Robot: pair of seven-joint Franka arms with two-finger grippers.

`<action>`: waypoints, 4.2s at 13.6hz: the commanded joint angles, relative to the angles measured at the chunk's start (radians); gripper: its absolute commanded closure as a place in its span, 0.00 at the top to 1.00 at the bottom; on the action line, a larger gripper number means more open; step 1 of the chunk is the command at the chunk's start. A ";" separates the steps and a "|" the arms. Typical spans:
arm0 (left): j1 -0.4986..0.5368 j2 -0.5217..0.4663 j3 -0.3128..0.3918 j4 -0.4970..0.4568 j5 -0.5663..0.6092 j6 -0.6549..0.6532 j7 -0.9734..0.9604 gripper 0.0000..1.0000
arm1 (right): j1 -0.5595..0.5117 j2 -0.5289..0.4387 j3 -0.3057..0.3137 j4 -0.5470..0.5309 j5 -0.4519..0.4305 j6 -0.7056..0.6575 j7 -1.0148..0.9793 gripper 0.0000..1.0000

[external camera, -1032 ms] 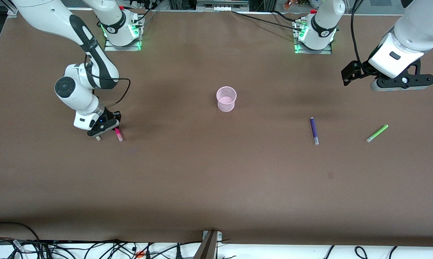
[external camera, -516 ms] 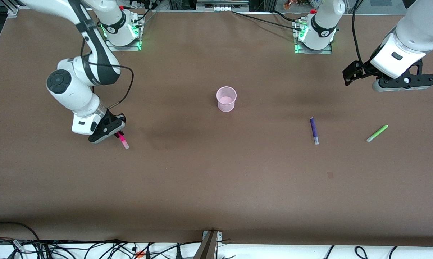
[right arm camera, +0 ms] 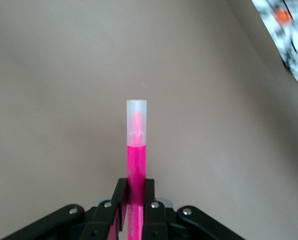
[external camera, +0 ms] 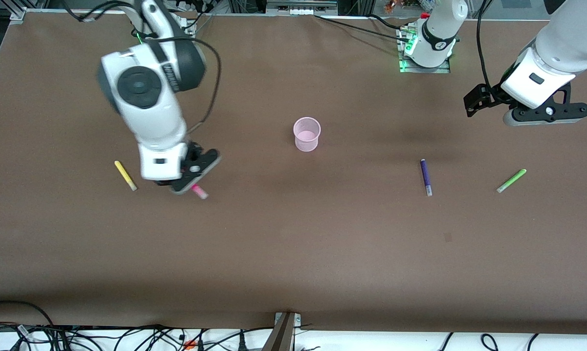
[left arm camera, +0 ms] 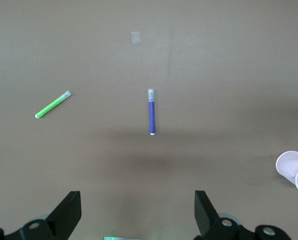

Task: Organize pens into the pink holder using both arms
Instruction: 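Lift the pink marker and carry it toward the pink mesh cup, then drop the pink marker into the cup while the left gripper reaches the purple marker, then withdraw the right gripper while the left gripper grasps the purple marker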

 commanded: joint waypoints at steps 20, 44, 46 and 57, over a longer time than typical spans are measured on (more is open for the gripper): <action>0.084 0.059 0.010 -0.549 -0.063 0.629 0.080 1.00 | 0.625 0.271 -0.012 0.187 -0.195 -0.409 0.264 0.00; 0.075 0.425 0.006 -0.665 0.034 1.105 0.077 0.12 | 0.582 0.195 -0.112 0.336 -0.210 -0.506 0.443 1.00; 0.075 0.425 0.006 -0.665 0.034 1.104 0.096 0.00 | 0.457 0.083 -0.150 0.336 -0.082 -0.506 0.502 1.00; -0.026 0.504 -0.011 -0.108 -0.082 0.287 0.022 0.00 | 0.146 -0.181 -0.558 0.319 0.208 -0.581 0.356 1.00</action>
